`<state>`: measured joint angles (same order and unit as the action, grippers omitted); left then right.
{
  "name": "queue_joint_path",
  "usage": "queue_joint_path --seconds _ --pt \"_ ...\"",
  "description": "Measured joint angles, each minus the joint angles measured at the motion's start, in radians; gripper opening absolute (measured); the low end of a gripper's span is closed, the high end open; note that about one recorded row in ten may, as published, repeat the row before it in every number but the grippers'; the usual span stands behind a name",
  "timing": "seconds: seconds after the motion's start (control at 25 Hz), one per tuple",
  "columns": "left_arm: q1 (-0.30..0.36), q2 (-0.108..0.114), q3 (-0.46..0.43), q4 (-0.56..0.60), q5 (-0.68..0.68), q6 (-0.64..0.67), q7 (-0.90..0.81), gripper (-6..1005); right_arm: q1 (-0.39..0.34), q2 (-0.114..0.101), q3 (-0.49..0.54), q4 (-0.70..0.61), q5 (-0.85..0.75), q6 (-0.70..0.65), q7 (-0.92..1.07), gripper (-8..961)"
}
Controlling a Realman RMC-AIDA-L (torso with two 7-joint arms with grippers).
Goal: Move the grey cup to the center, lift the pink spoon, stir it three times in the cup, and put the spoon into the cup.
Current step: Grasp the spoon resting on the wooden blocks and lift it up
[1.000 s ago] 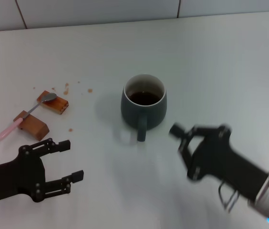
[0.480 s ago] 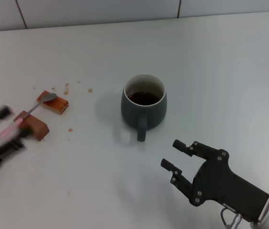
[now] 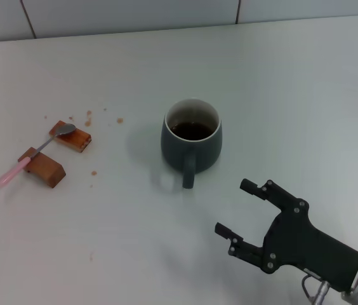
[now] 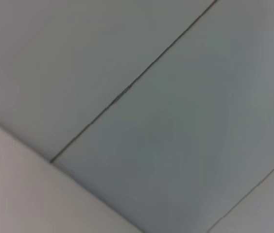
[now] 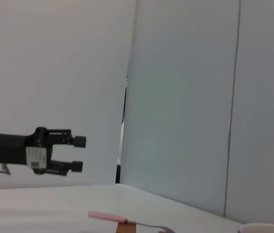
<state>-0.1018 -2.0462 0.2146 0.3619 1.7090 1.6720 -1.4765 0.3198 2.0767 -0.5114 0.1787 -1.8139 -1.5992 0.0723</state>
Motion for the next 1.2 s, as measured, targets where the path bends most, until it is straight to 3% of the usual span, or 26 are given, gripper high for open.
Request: queue_joint_path --seconds 0.2,1.2 --pt "0.001 -0.004 -0.001 -0.001 0.063 -0.044 -0.054 795 0.0 -0.001 -0.002 -0.016 -0.001 0.001 0.024 787" --pt "-0.042 -0.01 0.037 -0.038 0.138 -0.172 -0.202 796 0.006 0.002 0.002 -0.019 -0.002 0.013 0.026 787"
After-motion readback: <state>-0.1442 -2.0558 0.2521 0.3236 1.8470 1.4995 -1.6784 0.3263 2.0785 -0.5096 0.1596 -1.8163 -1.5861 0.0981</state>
